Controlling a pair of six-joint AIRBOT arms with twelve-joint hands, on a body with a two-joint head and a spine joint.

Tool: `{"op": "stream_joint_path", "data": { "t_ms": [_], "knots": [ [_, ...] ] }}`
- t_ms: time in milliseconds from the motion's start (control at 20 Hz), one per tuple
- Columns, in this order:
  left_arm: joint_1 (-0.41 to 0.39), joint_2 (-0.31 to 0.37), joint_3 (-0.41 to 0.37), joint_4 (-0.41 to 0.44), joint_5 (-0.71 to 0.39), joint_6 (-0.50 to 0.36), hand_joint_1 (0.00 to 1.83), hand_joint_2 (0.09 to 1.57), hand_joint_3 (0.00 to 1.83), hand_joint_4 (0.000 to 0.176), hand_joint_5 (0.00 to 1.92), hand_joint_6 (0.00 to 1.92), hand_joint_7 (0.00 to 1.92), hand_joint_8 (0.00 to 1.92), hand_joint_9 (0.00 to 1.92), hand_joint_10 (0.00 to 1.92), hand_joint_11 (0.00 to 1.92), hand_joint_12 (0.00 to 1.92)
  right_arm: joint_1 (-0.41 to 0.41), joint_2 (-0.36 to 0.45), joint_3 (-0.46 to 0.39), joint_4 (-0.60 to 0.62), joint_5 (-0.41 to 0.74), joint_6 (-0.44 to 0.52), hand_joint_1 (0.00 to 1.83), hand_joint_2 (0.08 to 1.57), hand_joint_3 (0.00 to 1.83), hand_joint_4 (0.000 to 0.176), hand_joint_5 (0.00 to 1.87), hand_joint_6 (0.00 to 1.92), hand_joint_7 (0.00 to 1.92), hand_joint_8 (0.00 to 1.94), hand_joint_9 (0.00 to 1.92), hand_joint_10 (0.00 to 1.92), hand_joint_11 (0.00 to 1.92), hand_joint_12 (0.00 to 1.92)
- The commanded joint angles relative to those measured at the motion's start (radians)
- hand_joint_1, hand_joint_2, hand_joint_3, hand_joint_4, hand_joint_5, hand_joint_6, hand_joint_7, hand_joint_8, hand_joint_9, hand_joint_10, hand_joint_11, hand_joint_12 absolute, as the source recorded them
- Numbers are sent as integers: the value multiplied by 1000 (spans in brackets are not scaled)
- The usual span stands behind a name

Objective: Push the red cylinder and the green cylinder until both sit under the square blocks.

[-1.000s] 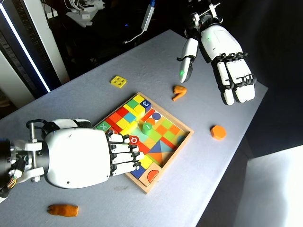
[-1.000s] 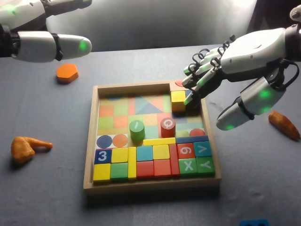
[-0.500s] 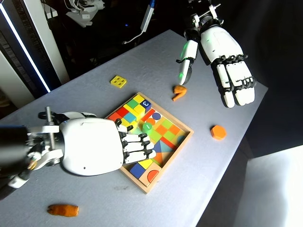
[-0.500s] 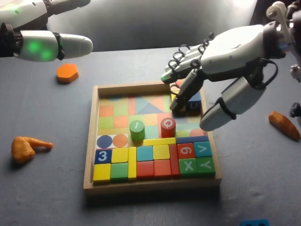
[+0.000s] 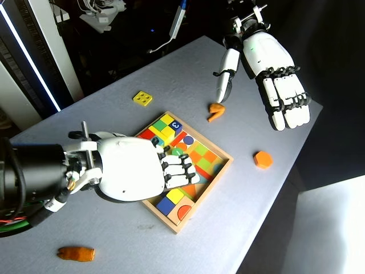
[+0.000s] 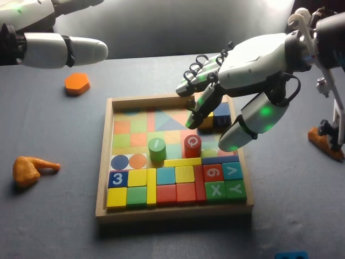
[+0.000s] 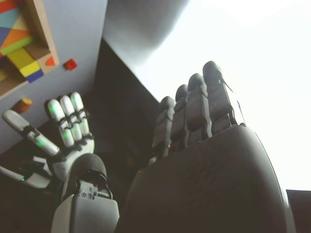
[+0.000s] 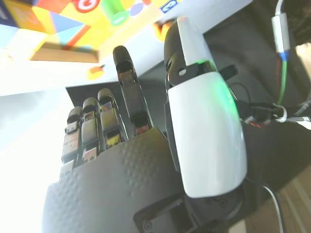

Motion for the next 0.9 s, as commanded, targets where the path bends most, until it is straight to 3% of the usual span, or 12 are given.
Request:
{"op": "stream_joint_path", "data": {
  "t_ms": [0, 50, 100, 150, 250, 450, 600, 750, 850],
  "knots": [
    [-17, -1, 6, -25, -110, -4, 0, 1185, 1, 51, 95, 7, 82, 0, 69, 0, 0, 265, 5, 0, 5, 50, -24, 4, 296, 1077, 0, 176, 546, 3, 10, 0, 0, 0, 0, 0],
    [-17, -2, 7, -24, -110, -4, 0, 1187, 1, 58, 96, 5, 79, 0, 67, 0, 0, 284, -2, -10, 14, 50, -26, 4, 290, 1078, 0, 176, 547, 3, 7, 0, 0, 0, 0, 0],
    [-18, -2, 8, -24, -110, -4, 0, 1188, 1, 78, 103, 7, 74, 0, 64, 0, 0, 285, -5, -15, 19, 50, -27, 4, 295, 1080, 1, 176, 558, 7, 14, 2, 0, 0, 0, 0],
    [-18, -4, 9, -24, -110, -4, 0, 1197, 3, 80, 111, 7, 72, 0, 57, 1, 0, 229, -9, -21, 22, 50, -28, 4, 313, 1081, 1, 176, 569, 10, 21, 5, 0, 0, 0, 0],
    [-22, -8, 11, -19, -110, -4, 0, 1212, 4, 112, 129, 6, 92, 3, 65, 2, 0, 199, -15, -25, 25, 49, -30, 4, 296, 1084, 2, 176, 570, 8, 20, 3, 0, 0, 0, 0],
    [-24, -10, 11, -17, -108, -4, 0, 1184, 0, 89, 83, 2, 50, 0, 23, 3, 0, 121, -25, -25, 28, 49, -36, 6, 297, 1087, 2, 176, 570, 4, 11, 1, 0, 0, 0, 0],
    [-24, -11, 11, -17, -106, -4, 0, 1191, 0, 101, 135, 12, 60, 2, 31, 1, 0, 104, -29, -26, 29, 49, -44, 7, 310, 1082, 0, 176, 578, 5, 27, 6, 0, 0, 0, 0],
    [-24, -11, 12, -17, -106, -6, 0, 1189, 0, 68, 112, 0, 59, 1, 30, 1, 0, 75, -35, -34, 33, 49, -49, 7, 330, 1082, 0, 176, 576, 3, 36, 6, 0, 0, 0, 0],
    [-24, -11, 12, -17, -106, -6, 0, 1193, 1, 83, 110, 1, 66, 1, 19, 1, 0, 57, -42, -43, 40, 49, -50, 8, 308, 1085, 1, 176, 555, 0, 24, 0, 0, 0, 0, 0]
  ]
}}
